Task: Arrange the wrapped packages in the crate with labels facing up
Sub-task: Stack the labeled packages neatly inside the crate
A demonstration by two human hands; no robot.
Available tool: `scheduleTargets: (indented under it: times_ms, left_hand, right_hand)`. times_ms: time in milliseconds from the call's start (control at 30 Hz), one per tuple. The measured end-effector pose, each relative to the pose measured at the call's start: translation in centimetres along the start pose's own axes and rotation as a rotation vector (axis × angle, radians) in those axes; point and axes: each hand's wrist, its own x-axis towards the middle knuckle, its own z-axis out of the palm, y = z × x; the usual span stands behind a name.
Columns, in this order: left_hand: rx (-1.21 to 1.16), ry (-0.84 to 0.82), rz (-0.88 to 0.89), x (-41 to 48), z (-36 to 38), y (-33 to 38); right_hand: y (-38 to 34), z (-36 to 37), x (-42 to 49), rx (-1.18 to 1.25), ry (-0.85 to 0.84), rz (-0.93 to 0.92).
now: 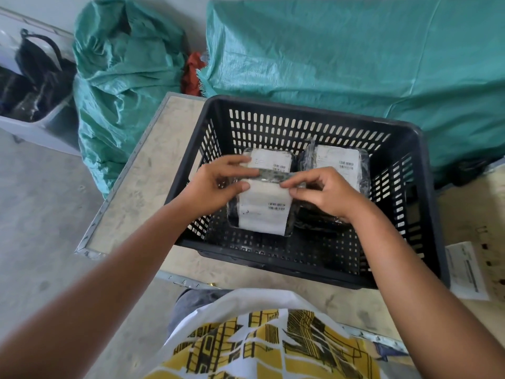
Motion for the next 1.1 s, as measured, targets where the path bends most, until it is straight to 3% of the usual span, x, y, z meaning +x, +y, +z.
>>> scheduleTargets:
  times_ms: [67,133,233,400,600,733,867,967,1100]
  left_hand:
    - [-0.161,0.078,0.017,-0.5,-0.3,1.0]
    - [-0.255,0.045,0.072,-0.9,-0.6,2.0]
    - [-0.094,-0.026,0.205,-0.6,-0.3,3.2]
    - [-0.114,0.055,0.099,0.9,-0.1,4.6]
    - [-0.286,0.16,-0.018,3.0,-0.9,4.2]
    - [-0.276,0.196,-0.134,5.8,-1.3,2.4]
    - [-0.133,0.116,-0.176,7.3,0.3,-0.2]
    - [-0.077,0.052,-0.213,7.9,2.3,-1.9]
    - [-0.018,0.099,-0.252,8.4,3.2,-4.0]
  right_hand:
    - [-1.1,-1.2,-0.8,0.137,0.035,-0.045]
    - [-2.1,-2.5,-1.3,0.266,0.065,-0.107]
    - [-3.2,-4.4,-1.3,0.372,0.055,-0.161]
    - [-3.9,-4.5,-0.3,0.237,0.313,-0.261]
    - [-2.7,-2.1,-0.2,0.08,0.394,-0.293]
    - [-2.6,-1.4,1.4,-0.083,0.314,-0.143]
    - [-0.9,0.6,3.4,-0.132,0.28,0.031]
    - [0.5,2.2,4.2,-0.176,0.291,0.105]
    - [0.6,3.2,5.9,-0.307,0.294,0.177]
